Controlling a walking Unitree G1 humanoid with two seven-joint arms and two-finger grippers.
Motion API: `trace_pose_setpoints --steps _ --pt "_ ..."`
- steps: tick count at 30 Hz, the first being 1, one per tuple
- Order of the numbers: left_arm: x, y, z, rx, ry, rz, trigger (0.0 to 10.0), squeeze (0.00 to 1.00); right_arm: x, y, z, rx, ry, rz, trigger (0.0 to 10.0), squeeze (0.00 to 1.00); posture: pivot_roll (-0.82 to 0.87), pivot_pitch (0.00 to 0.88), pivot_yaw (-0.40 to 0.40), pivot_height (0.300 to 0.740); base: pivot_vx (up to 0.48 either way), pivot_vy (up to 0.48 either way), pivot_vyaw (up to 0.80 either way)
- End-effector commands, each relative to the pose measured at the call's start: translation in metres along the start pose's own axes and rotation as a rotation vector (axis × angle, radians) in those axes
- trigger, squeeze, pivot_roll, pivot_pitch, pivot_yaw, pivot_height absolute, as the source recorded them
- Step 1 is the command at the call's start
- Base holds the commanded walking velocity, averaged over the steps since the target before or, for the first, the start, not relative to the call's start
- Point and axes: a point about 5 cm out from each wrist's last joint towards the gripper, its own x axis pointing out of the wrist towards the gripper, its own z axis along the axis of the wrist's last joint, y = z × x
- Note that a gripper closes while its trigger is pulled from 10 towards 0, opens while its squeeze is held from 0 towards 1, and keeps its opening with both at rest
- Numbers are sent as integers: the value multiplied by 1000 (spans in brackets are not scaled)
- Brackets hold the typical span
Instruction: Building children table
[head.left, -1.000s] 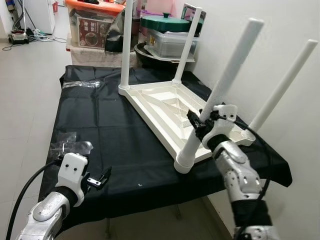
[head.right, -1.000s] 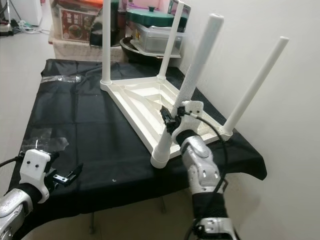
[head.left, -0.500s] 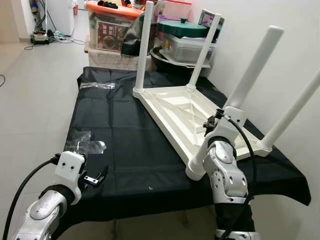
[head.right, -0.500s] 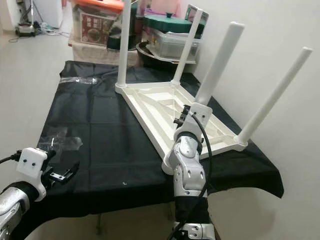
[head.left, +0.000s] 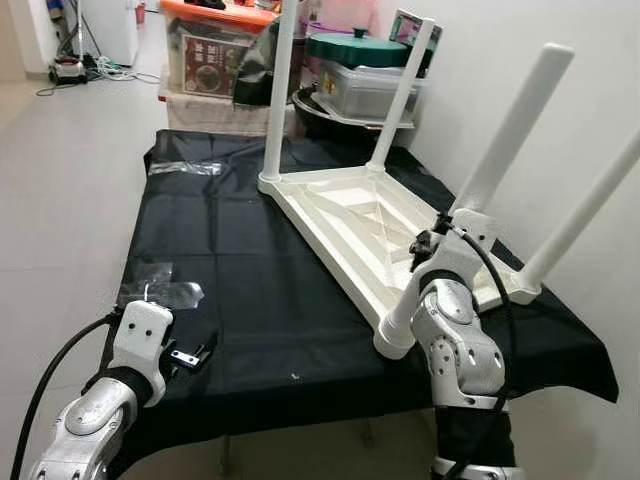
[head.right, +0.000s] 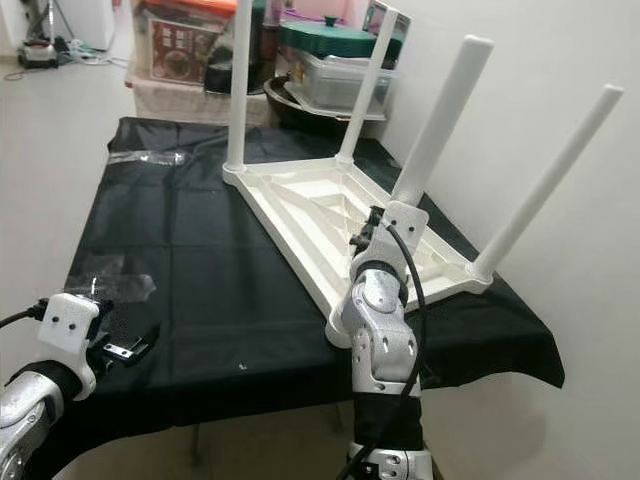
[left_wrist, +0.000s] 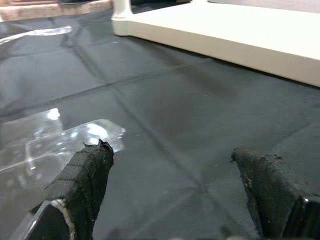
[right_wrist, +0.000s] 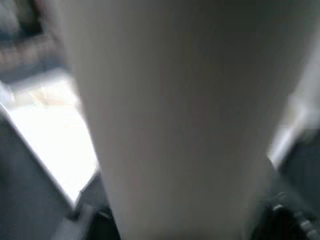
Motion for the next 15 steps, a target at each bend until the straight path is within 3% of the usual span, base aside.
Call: trace_pose_setpoints --steps 1,15 --pt "2 -3 -1 2 4 -10 10000 0 -2 -1 -13 29 65 -9 10000 1000 123 0 -138 740 0 0 0" --pt "3 2 1 19 -2 -22 10000 0 -14 3 23 51 -65 92 10000 1000 111 0 -126 740 0 0 0"
